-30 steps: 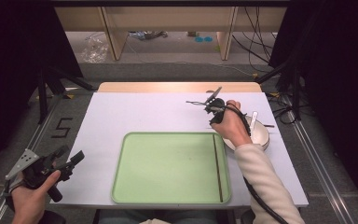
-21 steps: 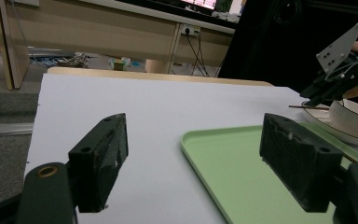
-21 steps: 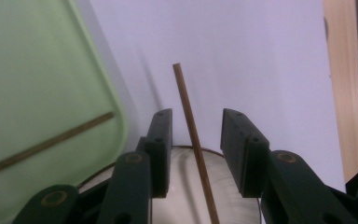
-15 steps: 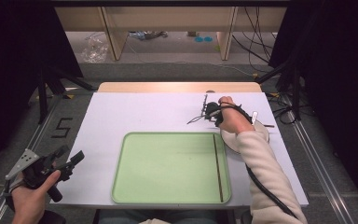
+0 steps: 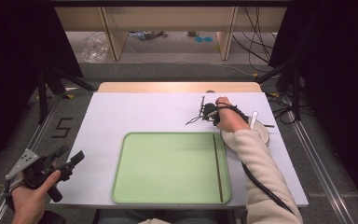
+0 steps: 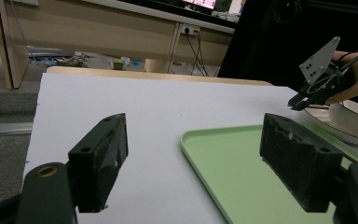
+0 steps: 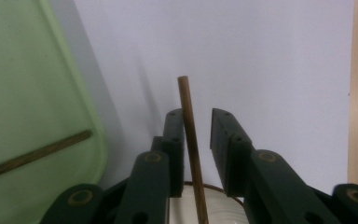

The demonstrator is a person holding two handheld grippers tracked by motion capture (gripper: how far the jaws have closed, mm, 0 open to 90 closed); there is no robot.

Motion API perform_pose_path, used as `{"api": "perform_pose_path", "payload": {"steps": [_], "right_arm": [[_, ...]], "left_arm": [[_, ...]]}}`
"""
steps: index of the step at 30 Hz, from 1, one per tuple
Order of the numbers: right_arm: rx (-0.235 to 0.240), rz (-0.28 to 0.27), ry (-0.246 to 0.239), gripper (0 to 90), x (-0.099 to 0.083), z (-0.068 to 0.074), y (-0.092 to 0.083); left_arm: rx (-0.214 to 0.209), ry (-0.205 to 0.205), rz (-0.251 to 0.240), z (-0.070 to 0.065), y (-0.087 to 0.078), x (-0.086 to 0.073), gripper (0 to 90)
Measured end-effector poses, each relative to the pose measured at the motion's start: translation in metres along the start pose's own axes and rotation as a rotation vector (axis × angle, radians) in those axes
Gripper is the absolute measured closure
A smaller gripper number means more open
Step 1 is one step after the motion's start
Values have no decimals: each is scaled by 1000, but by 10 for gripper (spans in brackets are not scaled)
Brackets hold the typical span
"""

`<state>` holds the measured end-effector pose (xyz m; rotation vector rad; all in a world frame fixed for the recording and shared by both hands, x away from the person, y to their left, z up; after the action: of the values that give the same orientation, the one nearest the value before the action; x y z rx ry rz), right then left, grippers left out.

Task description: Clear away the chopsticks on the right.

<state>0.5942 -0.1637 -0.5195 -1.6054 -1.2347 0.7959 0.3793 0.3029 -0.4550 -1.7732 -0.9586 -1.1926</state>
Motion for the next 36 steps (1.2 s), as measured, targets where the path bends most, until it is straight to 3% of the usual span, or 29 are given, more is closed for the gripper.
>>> {"api": "perform_pose_path", "payload": {"steps": [4, 11, 12, 22, 24, 26, 27, 30, 31, 34, 35, 36], "right_arm": [[-12, -8, -4, 846, 1, -2, 0], [-42, -26, -33, 877, 3, -4, -3], [-68, -25, -35, 877, 4, -5, -5], [-152, -121, -46, 879, 18, -16, -29], [-183, -139, -50, 879, 20, -19, -36], [-180, -163, -17, 879, 24, -18, -42], [-209, -173, -62, 879, 25, -24, -45], [-228, -207, -43, 879, 28, -26, -55], [-217, -223, -9, 879, 30, -24, -58], [-244, -275, -14, 880, 33, -29, -66], [-241, -291, 36, 880, 35, -27, -69], [-251, -304, 43, 880, 35, -28, -71]], "left_arm": [[6, 1, 9, 0, 0, 0, 233], [7, 1, 11, 0, 0, -1, 233], [7, 0, 10, 0, 0, 0, 232], [-4, 0, -5, 0, 0, 0, 233], [7, 0, 10, 0, 0, 0, 232], [6, -1, 8, 0, 0, 0, 232], [14, -14, 8, 0, -1, 0, 233], [6, -1, 8, 0, -1, 0, 232], [9, -3, 8, 0, -1, 0, 233], [4, 3, 7, 0, 0, 0, 233], [-3, -3, -7, 0, 0, 1, 232], [10, -14, 3, 0, -1, 0, 233]]}}
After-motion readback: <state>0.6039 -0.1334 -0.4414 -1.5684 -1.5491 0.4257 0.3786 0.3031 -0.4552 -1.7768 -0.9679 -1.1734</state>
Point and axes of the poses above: each handheld gripper's, and its own axes: y roughly forward along the jaws, x roughly out of its top, z roughly to its left, the point moved 9 cm from there along y, roughly forward along the jaws, and after that the axes turned 4 degrees about x, right-handed, at the moved point
